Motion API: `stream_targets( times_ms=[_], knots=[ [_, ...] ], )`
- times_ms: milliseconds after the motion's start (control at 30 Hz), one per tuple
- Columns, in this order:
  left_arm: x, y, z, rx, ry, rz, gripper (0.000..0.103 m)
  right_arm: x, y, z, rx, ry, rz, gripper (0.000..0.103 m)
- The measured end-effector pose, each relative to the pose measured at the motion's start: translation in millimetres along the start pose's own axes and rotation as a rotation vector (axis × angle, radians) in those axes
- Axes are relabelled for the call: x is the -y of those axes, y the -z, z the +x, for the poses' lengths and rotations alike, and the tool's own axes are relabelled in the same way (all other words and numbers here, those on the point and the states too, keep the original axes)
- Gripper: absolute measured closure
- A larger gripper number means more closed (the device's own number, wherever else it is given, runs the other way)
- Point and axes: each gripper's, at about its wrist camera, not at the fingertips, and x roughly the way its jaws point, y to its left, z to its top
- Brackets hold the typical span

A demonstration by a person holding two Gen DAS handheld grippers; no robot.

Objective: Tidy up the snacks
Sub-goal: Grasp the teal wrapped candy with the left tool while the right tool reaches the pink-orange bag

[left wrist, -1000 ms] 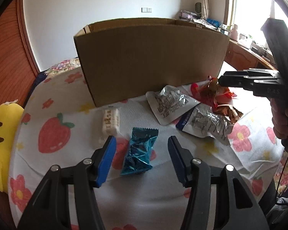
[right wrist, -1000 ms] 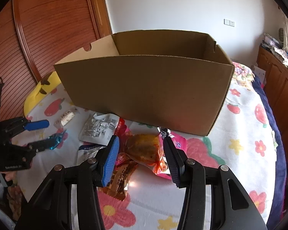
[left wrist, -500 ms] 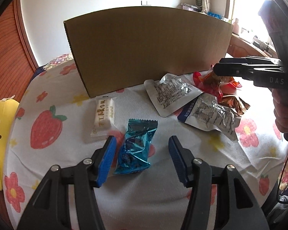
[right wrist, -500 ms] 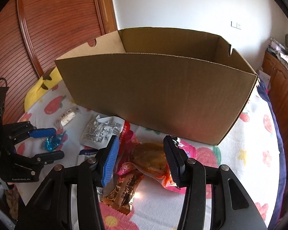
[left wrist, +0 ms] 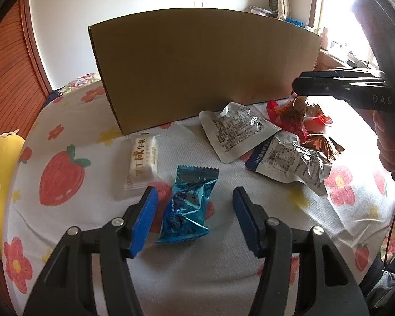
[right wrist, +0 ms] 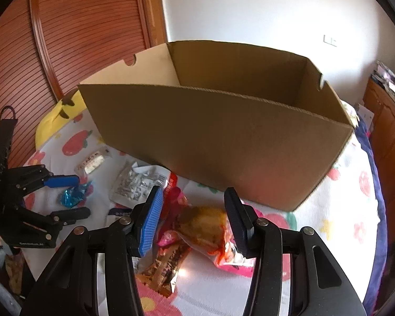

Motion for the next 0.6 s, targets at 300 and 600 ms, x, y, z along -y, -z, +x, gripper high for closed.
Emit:
stream_targets(
  times_ms=[300,600],
  knots=[
    [-9,3,-5,0.033,0.015,-0.033,0.079,-6,-1,21,-0.075,0.002,-0.065,0.052],
    [-14,6,-9,0.06,0.018,-0.055,0.081,-1,9,18,-0.126,0.003,-0.075,0.048]
  ],
)
